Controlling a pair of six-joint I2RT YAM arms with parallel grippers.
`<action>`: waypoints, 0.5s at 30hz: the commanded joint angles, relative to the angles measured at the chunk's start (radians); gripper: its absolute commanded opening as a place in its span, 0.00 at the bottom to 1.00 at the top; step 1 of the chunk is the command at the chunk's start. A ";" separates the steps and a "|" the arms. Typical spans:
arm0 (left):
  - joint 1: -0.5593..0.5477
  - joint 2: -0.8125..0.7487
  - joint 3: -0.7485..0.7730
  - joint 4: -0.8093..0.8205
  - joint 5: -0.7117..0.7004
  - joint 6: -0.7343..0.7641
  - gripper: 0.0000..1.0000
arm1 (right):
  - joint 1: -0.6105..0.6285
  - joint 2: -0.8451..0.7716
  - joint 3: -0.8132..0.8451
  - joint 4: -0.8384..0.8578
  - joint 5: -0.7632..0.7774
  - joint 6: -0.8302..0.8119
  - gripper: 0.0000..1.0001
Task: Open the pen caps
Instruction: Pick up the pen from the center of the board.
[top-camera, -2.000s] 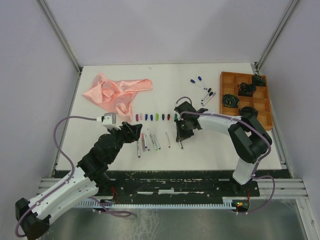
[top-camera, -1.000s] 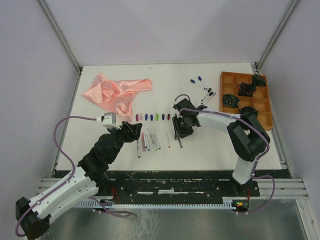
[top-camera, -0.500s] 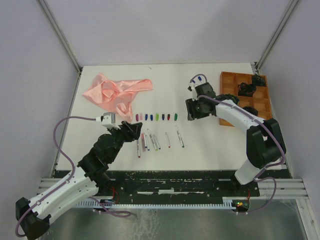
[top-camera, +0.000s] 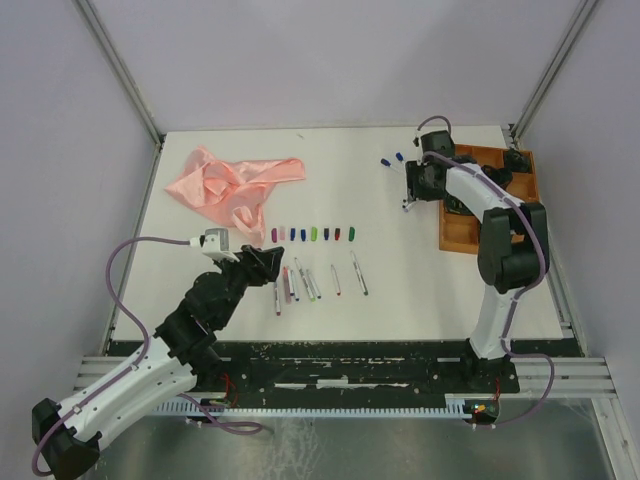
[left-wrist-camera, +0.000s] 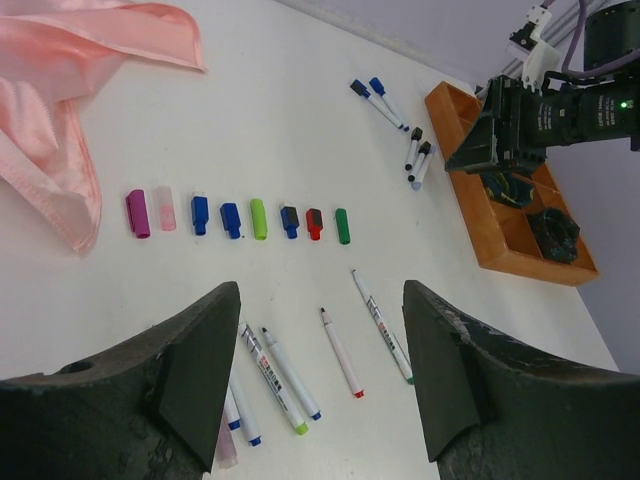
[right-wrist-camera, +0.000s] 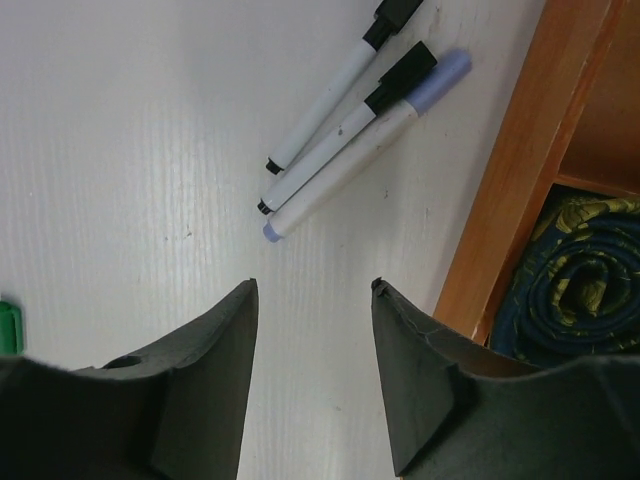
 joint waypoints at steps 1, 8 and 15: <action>0.000 -0.010 -0.003 0.046 0.003 -0.035 0.73 | -0.009 0.054 0.097 -0.006 0.056 0.083 0.55; 0.001 -0.014 -0.006 0.046 -0.002 -0.033 0.73 | -0.027 0.157 0.193 -0.039 0.078 0.144 0.50; 0.000 -0.021 -0.009 0.040 -0.013 -0.029 0.74 | -0.042 0.218 0.239 -0.049 0.076 0.166 0.43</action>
